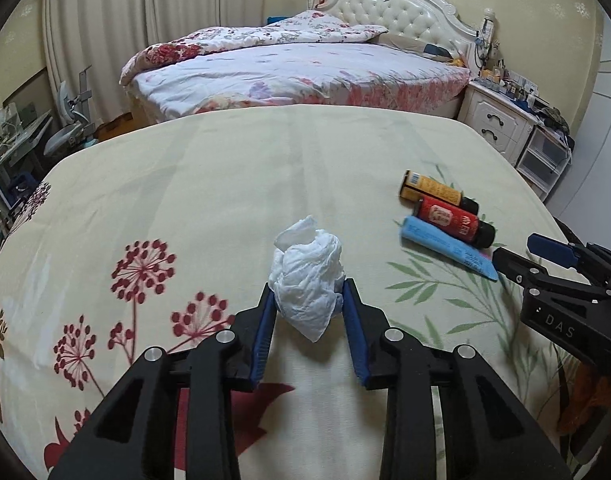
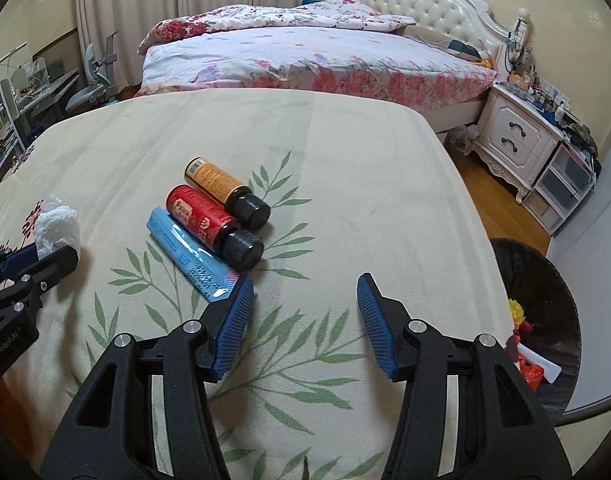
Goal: Collect trash
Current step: 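Grasp the blue packet with the right gripper while left holds the tissue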
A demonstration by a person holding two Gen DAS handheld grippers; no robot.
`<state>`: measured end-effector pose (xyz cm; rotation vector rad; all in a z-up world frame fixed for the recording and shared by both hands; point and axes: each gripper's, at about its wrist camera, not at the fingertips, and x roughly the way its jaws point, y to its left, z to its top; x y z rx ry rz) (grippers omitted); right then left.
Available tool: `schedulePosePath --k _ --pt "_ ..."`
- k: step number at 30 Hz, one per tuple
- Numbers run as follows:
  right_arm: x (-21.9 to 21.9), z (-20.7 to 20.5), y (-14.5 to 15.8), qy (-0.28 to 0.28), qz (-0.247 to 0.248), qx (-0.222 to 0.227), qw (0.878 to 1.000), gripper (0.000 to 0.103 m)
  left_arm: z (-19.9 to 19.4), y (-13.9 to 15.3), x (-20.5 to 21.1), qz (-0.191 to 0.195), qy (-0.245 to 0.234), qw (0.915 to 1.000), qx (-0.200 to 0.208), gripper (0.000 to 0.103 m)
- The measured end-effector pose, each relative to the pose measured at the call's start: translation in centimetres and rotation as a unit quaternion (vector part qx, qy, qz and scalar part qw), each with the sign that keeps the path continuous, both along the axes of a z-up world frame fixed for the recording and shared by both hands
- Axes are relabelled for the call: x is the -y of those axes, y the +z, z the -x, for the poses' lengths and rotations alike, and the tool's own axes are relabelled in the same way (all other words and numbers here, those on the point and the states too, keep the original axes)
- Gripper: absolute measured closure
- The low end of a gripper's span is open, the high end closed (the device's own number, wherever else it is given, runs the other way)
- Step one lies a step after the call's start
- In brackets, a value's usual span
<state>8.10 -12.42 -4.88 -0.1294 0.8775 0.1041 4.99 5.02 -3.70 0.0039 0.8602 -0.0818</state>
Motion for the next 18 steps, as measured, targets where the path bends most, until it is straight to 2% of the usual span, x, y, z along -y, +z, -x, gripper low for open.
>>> schedulePosePath --k 6,11,14,18 --pt "-2.6 1.3 -0.2 0.047 -0.026 -0.017 0.998 0.050 1.3 0.3 -4.1 -0.006 0.043 0.9990 0.009 0.069" --pt "-5.3 2.5 0.0 0.090 -0.020 -0.014 0.996 0.050 1.9 0.5 -6.8 -0.007 0.072 0.9973 0.011 0.069" --pt "-5.9 2.5 0.2 0.088 0.002 -0.005 0.996 0.050 2.2 0.6 -8.2 -0.005 0.089 0.9960 0.011 0.069" --pt "-5.3 1.8 0.3 0.078 -0.004 -0.006 0.997 0.050 2.2 0.5 -9.7 -0.005 0.103 0.9946 0.010 0.069"
